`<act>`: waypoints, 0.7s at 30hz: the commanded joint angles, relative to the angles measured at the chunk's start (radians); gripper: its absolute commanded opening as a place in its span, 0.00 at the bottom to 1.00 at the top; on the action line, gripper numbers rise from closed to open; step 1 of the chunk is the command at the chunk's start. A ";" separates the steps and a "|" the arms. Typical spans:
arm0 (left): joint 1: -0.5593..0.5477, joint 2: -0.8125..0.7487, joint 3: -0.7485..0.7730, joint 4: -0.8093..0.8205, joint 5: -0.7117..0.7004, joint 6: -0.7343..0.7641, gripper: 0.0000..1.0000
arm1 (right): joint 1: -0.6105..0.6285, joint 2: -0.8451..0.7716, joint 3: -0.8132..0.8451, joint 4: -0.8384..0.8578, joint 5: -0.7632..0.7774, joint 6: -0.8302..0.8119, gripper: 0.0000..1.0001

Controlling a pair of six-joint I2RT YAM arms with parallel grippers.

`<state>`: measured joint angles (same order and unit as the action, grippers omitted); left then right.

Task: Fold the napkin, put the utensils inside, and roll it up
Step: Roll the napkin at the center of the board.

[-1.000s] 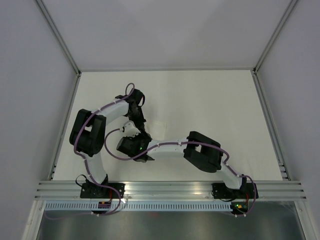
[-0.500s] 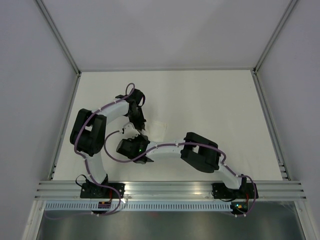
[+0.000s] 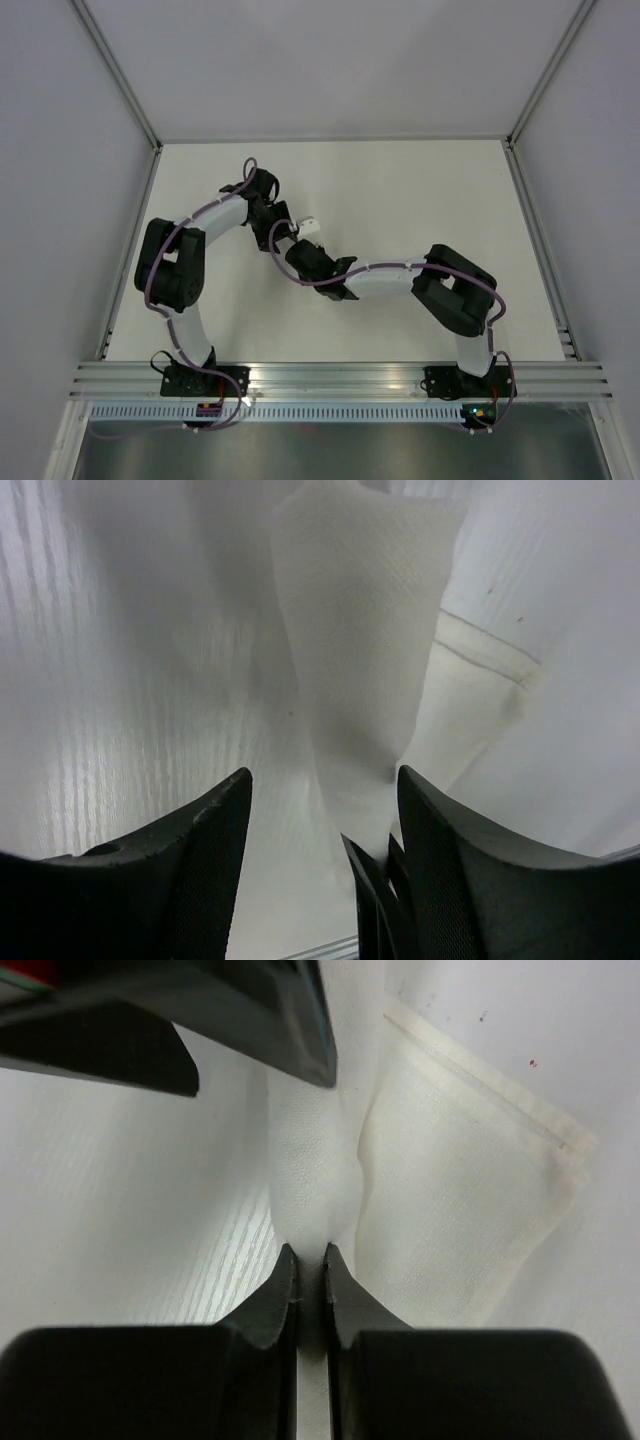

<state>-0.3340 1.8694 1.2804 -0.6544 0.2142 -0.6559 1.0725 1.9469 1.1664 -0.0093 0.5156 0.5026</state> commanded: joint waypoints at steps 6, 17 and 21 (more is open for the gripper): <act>0.108 -0.205 -0.134 0.339 0.132 -0.060 0.66 | -0.158 0.003 -0.152 0.118 -0.440 0.096 0.02; 0.118 -0.227 -0.558 0.986 0.269 -0.180 0.64 | -0.298 0.155 -0.157 0.120 -0.730 0.149 0.01; 0.118 -0.170 -0.573 1.009 0.251 -0.168 0.65 | -0.330 0.191 -0.174 0.153 -0.821 0.182 0.01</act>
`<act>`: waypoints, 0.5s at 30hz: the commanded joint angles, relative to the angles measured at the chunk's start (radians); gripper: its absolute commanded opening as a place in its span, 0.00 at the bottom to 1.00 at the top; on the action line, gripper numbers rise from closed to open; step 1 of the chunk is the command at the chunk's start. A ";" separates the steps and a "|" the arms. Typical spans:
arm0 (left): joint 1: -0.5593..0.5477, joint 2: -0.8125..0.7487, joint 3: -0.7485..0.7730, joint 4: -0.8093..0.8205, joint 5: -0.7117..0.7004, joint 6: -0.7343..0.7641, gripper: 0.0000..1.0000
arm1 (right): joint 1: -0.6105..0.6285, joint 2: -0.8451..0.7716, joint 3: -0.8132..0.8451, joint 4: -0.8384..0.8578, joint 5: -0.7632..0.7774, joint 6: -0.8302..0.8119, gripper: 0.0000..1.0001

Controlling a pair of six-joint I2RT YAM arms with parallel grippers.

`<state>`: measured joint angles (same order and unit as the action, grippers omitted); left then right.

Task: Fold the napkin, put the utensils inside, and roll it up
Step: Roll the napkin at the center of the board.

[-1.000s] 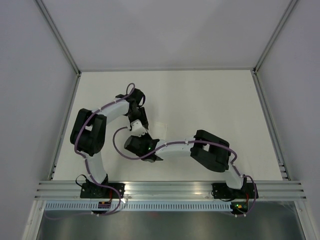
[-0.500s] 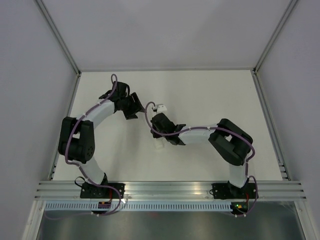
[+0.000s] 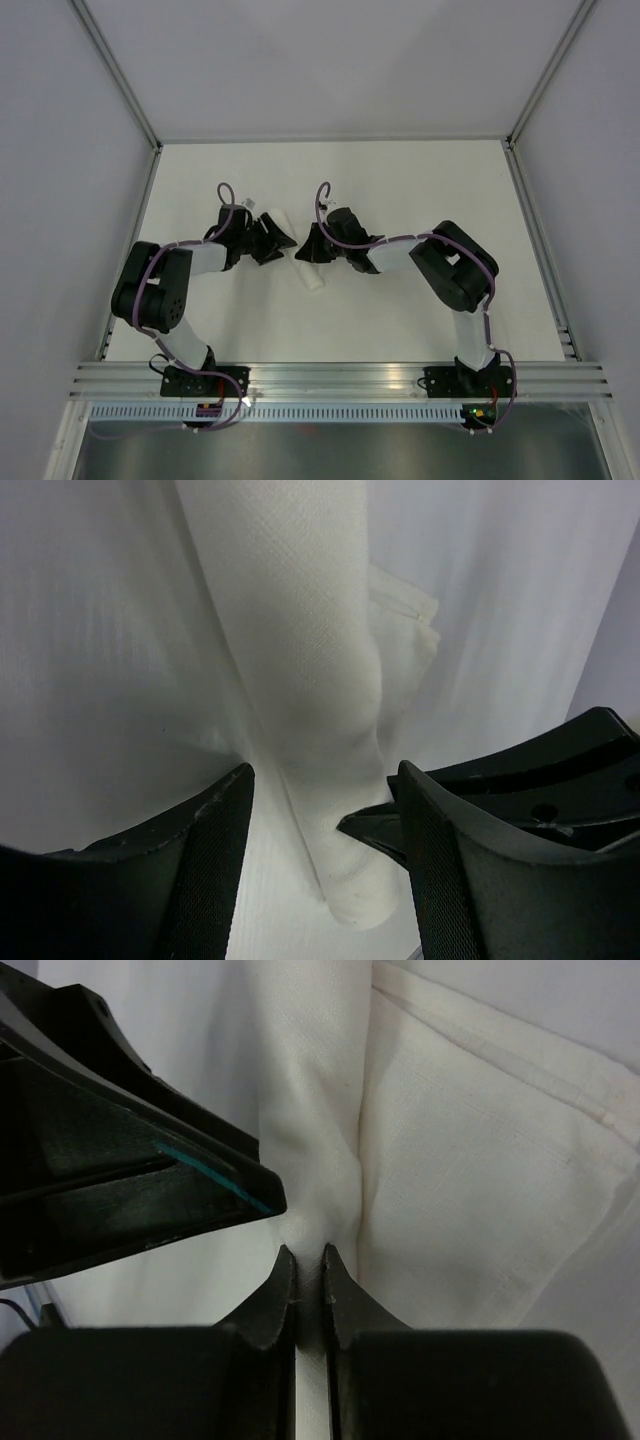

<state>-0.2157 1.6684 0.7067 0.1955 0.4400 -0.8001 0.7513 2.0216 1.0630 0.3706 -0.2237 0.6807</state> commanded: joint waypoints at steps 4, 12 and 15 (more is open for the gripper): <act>-0.001 0.063 -0.013 0.177 0.000 -0.030 0.65 | -0.029 0.123 -0.080 -0.234 -0.088 0.000 0.01; -0.017 0.060 0.046 -0.017 -0.151 -0.010 0.54 | -0.040 0.121 -0.074 -0.237 -0.120 0.000 0.01; -0.027 0.065 0.071 -0.086 -0.187 -0.005 0.47 | -0.040 0.126 -0.071 -0.236 -0.132 0.003 0.01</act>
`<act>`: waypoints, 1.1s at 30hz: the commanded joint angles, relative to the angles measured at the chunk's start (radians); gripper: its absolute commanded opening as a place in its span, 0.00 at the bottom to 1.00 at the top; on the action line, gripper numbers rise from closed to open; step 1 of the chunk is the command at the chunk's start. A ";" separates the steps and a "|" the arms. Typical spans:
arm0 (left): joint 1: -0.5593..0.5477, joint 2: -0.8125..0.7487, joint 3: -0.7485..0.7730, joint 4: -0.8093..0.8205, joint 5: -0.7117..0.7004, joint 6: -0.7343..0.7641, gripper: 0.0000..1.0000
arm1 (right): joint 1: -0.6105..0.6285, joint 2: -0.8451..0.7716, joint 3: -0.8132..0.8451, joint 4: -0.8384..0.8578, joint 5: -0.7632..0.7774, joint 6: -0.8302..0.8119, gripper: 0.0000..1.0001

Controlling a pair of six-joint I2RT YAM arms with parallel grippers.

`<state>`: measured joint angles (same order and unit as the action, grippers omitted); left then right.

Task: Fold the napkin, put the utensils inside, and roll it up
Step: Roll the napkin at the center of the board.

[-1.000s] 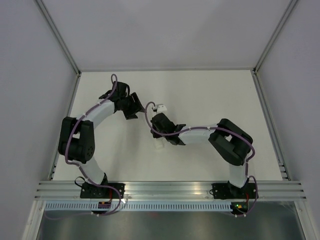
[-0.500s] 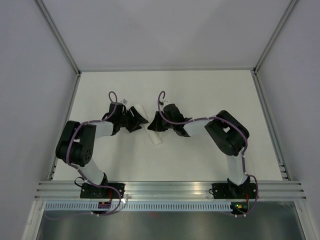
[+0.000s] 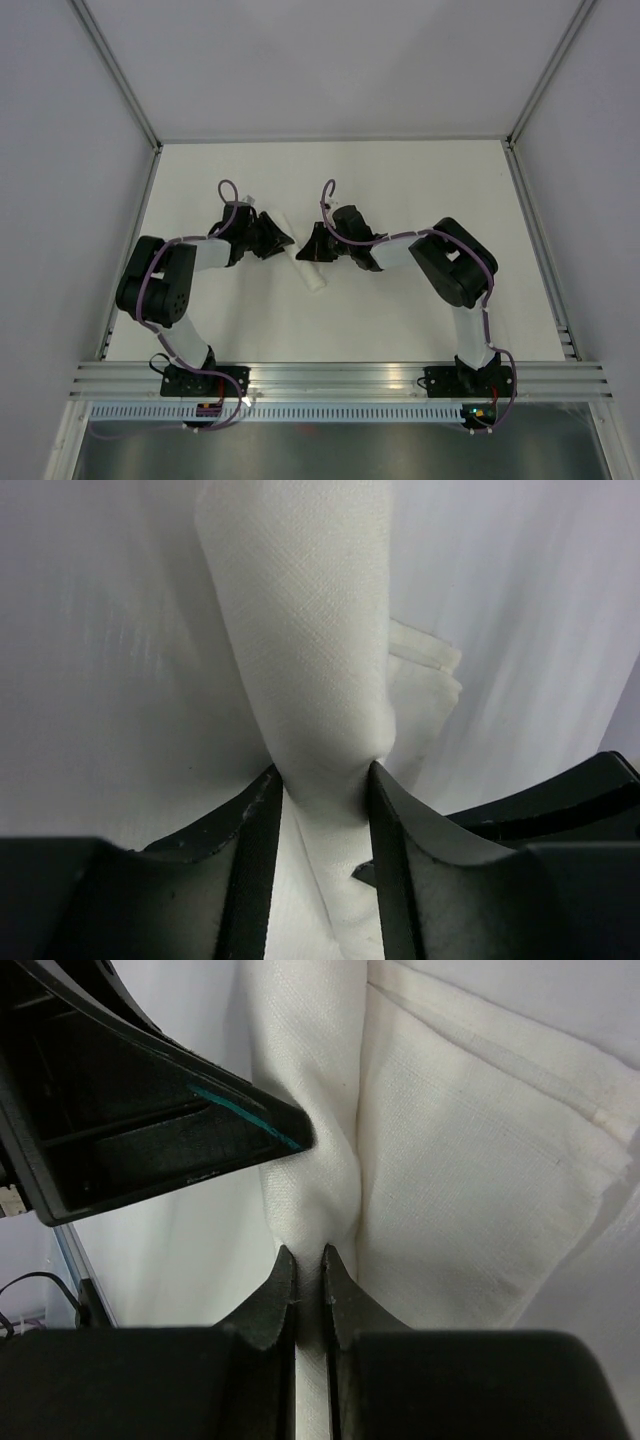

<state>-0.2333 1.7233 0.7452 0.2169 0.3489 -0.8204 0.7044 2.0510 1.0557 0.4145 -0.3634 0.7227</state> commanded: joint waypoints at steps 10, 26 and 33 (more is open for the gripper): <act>-0.072 0.093 0.230 -0.442 -0.215 0.055 0.02 | 0.024 0.020 -0.057 -0.362 0.159 -0.103 0.24; -0.121 0.183 0.416 -0.830 -0.304 0.124 0.02 | 0.383 -0.244 0.082 -0.583 1.023 -0.201 0.55; -0.129 0.162 0.428 -0.890 -0.307 0.112 0.02 | 0.504 -0.095 0.272 -0.674 1.184 -0.246 0.57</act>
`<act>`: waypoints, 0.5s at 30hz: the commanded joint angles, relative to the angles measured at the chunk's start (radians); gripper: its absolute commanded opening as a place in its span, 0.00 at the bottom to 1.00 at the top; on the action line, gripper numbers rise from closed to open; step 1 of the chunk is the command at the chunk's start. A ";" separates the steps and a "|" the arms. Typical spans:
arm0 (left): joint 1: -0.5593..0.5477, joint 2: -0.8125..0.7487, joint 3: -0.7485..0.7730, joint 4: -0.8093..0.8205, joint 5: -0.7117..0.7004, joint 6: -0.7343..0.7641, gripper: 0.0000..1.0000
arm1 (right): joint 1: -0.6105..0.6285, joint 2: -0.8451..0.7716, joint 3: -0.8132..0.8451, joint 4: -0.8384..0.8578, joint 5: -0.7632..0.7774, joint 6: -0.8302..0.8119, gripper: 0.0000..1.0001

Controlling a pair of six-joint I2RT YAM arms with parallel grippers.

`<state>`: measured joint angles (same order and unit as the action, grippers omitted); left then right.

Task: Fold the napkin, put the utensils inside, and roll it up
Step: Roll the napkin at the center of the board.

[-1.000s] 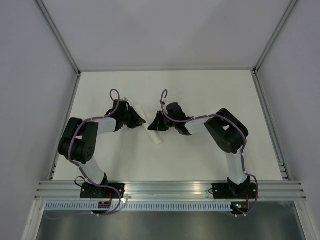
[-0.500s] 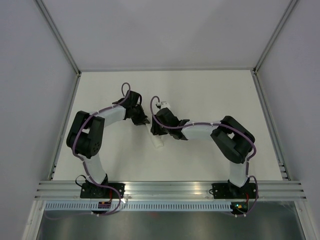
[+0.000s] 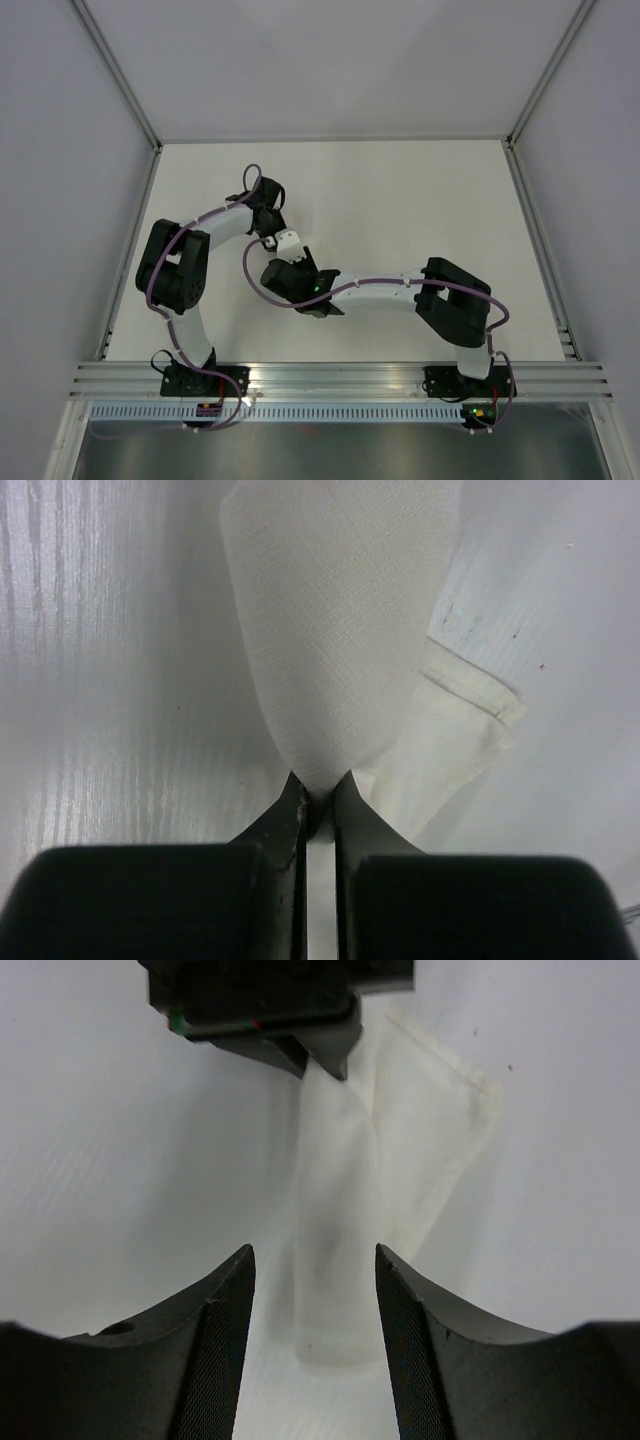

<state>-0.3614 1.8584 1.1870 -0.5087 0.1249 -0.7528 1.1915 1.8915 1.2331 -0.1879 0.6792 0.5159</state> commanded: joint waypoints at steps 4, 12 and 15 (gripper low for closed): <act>-0.014 0.018 -0.010 -0.185 -0.085 0.041 0.02 | 0.039 0.145 0.184 -0.111 0.184 -0.056 0.58; -0.028 0.015 -0.010 -0.200 -0.091 0.032 0.02 | 0.056 0.256 0.270 -0.151 0.286 -0.079 0.57; -0.033 0.016 -0.007 -0.203 -0.091 0.032 0.02 | 0.074 0.279 0.285 -0.145 0.332 -0.108 0.56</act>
<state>-0.3843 1.8530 1.1999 -0.5770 0.0860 -0.7532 1.2415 2.1525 1.4658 -0.3180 0.9108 0.4465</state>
